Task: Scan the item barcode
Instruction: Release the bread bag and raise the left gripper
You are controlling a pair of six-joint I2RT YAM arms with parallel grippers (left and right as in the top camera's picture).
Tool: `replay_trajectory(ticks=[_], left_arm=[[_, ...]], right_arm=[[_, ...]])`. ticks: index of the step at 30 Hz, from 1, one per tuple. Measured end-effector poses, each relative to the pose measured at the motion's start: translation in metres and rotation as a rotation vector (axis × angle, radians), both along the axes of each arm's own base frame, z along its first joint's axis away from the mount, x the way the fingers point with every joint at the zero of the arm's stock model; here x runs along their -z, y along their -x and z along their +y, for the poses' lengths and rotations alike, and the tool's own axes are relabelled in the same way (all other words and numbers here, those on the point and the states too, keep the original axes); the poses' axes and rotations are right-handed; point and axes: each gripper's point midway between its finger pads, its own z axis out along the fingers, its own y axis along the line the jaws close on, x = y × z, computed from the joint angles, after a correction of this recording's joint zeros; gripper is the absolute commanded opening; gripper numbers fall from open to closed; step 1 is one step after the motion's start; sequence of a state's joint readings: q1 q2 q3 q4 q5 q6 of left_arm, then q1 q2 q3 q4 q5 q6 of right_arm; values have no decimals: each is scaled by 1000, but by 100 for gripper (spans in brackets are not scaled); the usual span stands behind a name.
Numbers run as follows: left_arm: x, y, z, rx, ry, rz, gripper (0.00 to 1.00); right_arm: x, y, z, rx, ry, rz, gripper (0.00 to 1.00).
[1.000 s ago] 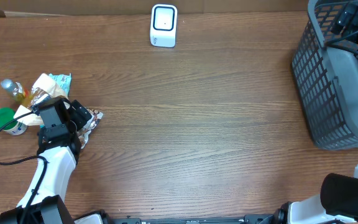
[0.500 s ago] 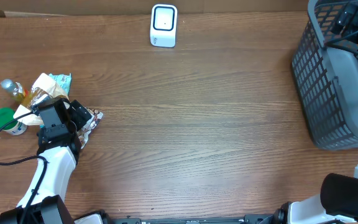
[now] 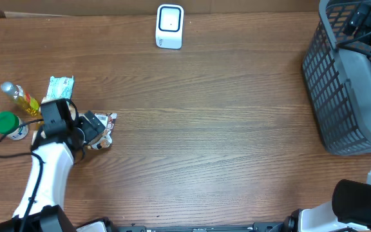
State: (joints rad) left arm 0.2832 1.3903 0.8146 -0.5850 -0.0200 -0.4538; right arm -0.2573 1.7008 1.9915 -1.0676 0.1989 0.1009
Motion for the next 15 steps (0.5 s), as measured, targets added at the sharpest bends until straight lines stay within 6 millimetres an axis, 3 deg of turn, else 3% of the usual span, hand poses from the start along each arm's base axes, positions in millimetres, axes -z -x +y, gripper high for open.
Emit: replay_trajectory(ticks=[6,8,10,15], left_arm=[[-92,-26,14,9,-62,-50,100],[-114,-36,18,11,-86,-97,100],[-125,-42,21,11,-102,-133,100],[-126,-43,21,11,-103,-135,100]], right_arm=[[0,0,0,-1,0,0,100],[0,0,0,0,0,0,100],[0,0,0,0,0,0,100],[0,0,0,0,0,0,100]])
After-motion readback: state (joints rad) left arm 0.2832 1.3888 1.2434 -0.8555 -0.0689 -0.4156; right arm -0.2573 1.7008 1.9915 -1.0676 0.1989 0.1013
